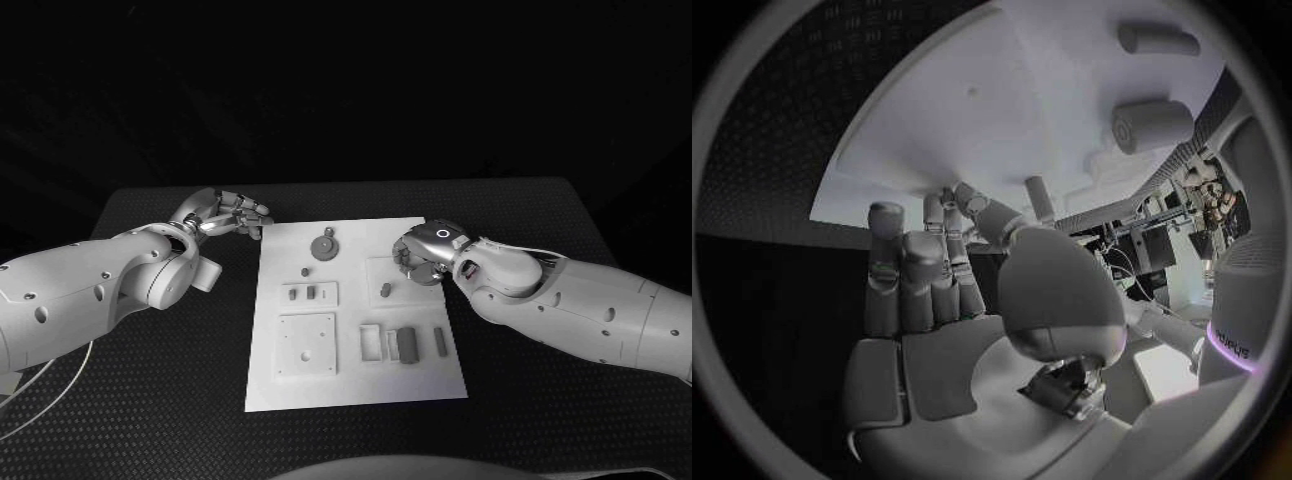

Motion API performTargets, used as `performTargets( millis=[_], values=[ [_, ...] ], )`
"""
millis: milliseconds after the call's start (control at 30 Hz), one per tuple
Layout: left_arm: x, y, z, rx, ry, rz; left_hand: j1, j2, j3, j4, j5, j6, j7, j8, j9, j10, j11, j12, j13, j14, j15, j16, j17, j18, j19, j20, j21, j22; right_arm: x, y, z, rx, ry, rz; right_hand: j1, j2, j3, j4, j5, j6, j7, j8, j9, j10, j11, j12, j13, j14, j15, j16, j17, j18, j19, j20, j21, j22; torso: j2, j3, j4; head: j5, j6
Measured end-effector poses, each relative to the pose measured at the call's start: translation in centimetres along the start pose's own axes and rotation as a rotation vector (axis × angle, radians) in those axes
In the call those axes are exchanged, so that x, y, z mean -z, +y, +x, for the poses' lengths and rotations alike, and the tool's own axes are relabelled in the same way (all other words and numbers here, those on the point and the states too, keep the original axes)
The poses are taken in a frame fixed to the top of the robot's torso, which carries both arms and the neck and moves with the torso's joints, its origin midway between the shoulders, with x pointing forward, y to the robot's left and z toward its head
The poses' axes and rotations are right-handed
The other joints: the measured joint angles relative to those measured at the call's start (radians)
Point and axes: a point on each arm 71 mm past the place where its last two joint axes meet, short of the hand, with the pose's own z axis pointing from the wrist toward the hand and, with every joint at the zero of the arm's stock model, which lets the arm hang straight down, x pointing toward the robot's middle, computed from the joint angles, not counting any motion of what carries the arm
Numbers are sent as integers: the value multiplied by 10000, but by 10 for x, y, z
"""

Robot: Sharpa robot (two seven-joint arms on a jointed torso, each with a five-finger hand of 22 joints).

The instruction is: Assemble the parts on the task board

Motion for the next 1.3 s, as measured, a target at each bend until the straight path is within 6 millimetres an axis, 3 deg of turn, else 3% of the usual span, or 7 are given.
performTargets(
  millis=[367,1300],
  values=[
    [0,1,-1,-8,-17,-59,0,0,0,0,0,0,0,0,-10,0,0,0,1,0,0,-38,13,-3,0,0,-39,-9,1,1,0,94,-127,61,173,-41,-1,0,-1,1,-1,-4,-10,286,-108,-85,-74,43,-120,0,68,1,37,-5,0,30,-2,-7,8,-23,-17],
    [-1,3,-4,-32,-36,-120,0,0,0,0,0,-35,36,-52,-9,-36,36,0,-8,0,0,-77,42,-69,-1,-1,-39,-27,7,4,1,259,-316,39,266,-28,-3,-1,-3,61,-5,-9,0,338,-95,-56,-103,53,-166,0,99,0,119,-19,0,51,-5,1,7,56,-22]
  ],
)
